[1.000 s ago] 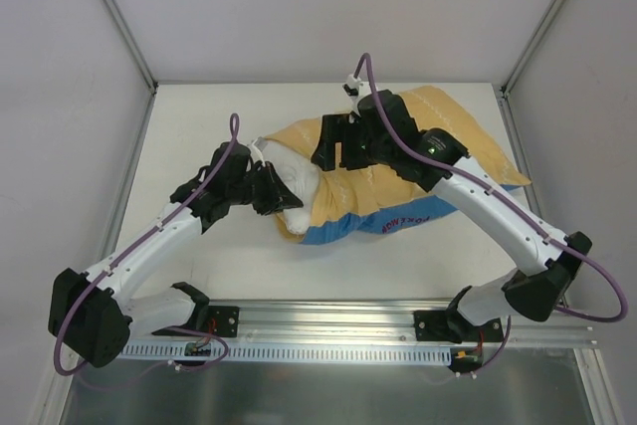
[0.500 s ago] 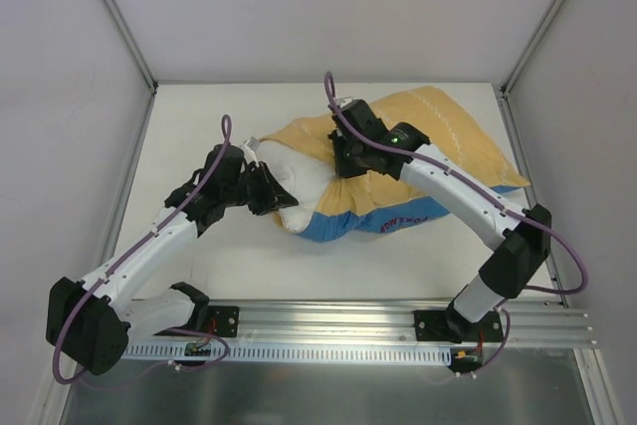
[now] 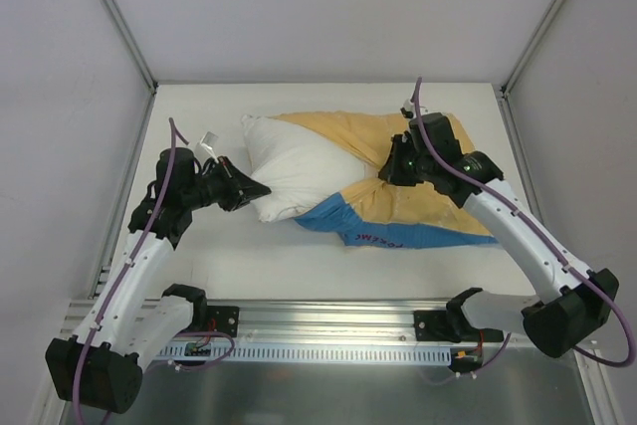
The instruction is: Remove the pillowcase from the pillow
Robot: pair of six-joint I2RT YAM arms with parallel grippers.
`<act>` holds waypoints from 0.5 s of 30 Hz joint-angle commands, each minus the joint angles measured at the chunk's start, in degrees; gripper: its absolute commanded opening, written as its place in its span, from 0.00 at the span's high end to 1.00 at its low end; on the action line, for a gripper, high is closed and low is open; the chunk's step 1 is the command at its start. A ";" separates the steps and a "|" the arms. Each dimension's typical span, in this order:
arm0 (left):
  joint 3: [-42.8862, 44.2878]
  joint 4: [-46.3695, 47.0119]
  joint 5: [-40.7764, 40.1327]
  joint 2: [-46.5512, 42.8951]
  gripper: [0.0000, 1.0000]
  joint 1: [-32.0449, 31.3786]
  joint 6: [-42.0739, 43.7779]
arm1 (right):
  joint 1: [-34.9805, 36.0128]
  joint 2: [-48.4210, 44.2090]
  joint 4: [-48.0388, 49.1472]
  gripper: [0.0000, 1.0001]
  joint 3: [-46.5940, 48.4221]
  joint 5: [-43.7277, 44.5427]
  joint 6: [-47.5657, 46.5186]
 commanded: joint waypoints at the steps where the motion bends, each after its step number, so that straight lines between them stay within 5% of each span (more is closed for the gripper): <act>1: 2.09 0.43 -0.56 0.07 1.00 2.09 1.10 | 1.83 -3.67 -1.92 0.99 -3.03 3.23 -1.00; 2: 1.74 0.52 -0.38 -0.10 1.00 2.09 1.19 | 2.71 -4.11 -1.57 0.99 -3.65 2.09 -1.00; 6: -2.30 0.34 2.68 -1.16 1.00 2.09 2.41 | 9.92 -5.43 -2.44 0.70 -3.75 1.37 -4.43; 10: -10.29 0.34 3.57 -6.68 1.00 2.18 4.26 | 13.88 -5.88 -2.88 0.60 -1.64 1.72 -4.96; 12: -13.45 0.34 4.62 -8.18 1.00 2.09 4.17 | 15.54 -5.27 -3.75 0.39 0.81 2.51 -5.48; 13: -13.64 0.17 5.93 -8.71 0.93 2.09 4.44 | 15.90 -4.91 -4.02 0.33 1.61 2.69 -5.83; 14: -13.65 -0.18 6.21 -8.80 0.51 2.09 4.87 | 16.17 -4.56 -4.20 0.25 2.40 3.04 -6.01; 15: -12.69 -0.53 6.12 -9.24 0.28 2.09 5.14 | 16.34 -3.86 -4.20 0.22 3.71 3.13 -6.19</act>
